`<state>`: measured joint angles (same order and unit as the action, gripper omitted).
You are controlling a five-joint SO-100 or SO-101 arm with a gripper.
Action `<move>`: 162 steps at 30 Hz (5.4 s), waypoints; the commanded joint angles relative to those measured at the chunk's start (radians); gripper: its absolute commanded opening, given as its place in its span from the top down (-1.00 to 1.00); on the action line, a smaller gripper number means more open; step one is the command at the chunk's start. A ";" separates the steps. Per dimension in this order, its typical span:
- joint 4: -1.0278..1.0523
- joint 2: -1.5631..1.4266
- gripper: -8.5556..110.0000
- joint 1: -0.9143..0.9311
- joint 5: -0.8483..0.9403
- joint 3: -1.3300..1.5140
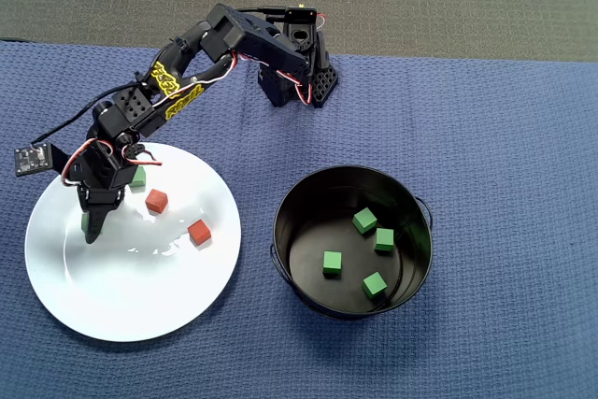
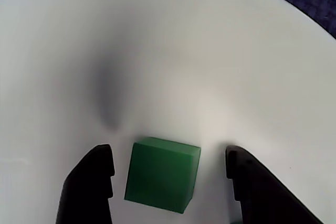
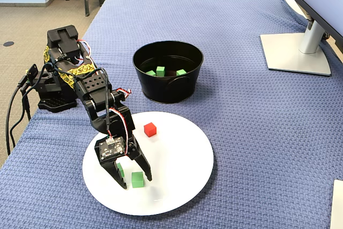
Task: Pick up the green cubes from the white plate and place them in the black recipient
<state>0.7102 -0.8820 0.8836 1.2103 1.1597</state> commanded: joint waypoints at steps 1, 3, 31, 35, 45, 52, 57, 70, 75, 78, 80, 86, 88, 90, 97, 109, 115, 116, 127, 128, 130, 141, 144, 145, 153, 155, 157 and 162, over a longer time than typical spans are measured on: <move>-0.026 -0.011 0.59 -0.028 -0.011 -0.002; -0.026 -0.012 0.59 -0.028 -0.008 0.003; -0.035 -0.046 0.77 -0.040 -0.031 0.035; -0.035 -0.052 0.82 -0.041 -0.034 0.040; -0.032 -0.135 0.86 -0.041 -0.152 0.044; 0.138 -0.373 0.86 -0.075 -0.430 -0.002; 0.296 -0.577 0.86 -0.147 -0.555 0.003; 0.402 -0.943 0.86 -0.652 -0.807 0.310; 0.347 -1.008 0.86 -0.897 -0.913 0.453; 0.322 -1.029 0.86 -1.015 -0.954 0.520; 0.307 -1.034 0.78 -1.072 -0.960 0.549; 0.288 -1.026 0.23 -1.101 -0.890 0.534; 0.261 -1.029 0.27 -1.054 -0.871 0.512; 0.268 -1.029 0.28 -0.988 -0.822 0.474; 0.262 -0.969 0.23 -0.660 -0.690 0.391; 0.342 -0.764 0.51 -0.322 -0.388 0.311; 0.336 -0.727 0.74 -0.225 -0.275 0.344; 0.336 -0.724 0.81 -0.212 -0.255 0.344; 0.245 -0.752 0.86 -0.071 0.158 0.492; 0.230 -0.758 0.86 -0.061 0.183 0.517; 0.175 -0.769 0.86 -0.040 0.250 0.580; 0.028 -0.715 0.85 0.029 0.492 0.657; 0.025 -0.704 0.64 0.037 0.497 0.658; 0.023 -0.699 0.63 0.038 0.492 0.658; -0.018 -0.681 0.49 0.044 0.453 0.684; -0.021 -0.678 0.52 0.037 0.383 0.683; -0.026 -0.676 0.56 0.031 0.270 0.678; -0.046 -0.683 0.54 0.054 0.109 0.718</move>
<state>0.6995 -1.5524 0.9143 1.4373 1.8745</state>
